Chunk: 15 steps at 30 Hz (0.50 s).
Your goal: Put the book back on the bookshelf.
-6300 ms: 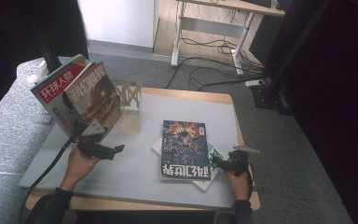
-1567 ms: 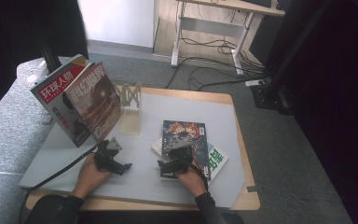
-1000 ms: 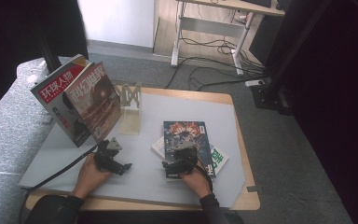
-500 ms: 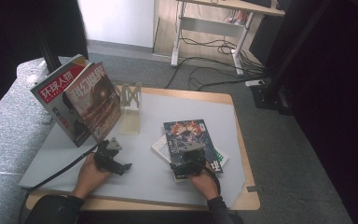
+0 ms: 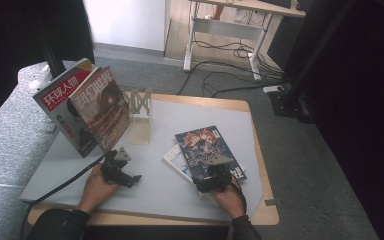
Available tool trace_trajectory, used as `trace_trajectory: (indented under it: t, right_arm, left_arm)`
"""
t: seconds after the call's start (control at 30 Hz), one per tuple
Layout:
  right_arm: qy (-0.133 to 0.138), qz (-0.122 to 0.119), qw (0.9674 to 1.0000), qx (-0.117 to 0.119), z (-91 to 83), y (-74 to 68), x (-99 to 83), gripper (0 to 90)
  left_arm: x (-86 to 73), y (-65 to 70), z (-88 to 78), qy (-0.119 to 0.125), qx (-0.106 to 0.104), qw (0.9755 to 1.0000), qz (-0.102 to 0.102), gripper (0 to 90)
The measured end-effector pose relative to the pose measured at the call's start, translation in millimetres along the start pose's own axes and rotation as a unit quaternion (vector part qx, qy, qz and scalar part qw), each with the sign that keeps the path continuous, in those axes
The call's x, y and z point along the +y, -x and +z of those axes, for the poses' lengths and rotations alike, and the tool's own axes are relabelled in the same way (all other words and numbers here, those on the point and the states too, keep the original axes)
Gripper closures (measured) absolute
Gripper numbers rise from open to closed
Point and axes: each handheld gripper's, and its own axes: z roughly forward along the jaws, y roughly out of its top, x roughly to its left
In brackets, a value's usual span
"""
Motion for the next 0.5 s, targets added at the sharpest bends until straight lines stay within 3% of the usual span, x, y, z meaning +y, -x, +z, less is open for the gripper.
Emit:
trace_trajectory:
  t: [0.27, 0.5]
  right_arm:
    - [0.001, 0.009, 0.9995, -0.029, -15.7, 15.3, -18.4, 4.4]
    - [-0.004, 0.010, 0.9995, -0.031, -21.9, 22.4, -23.3, 5.3]
  left_arm:
    - [0.0, 0.0, 0.0, 0.000, 0.000, 1.0000, 0.000, 0.0]
    - [0.0, -0.1, 0.0, 0.000, 0.000, 1.0000, 0.000, 0.0]
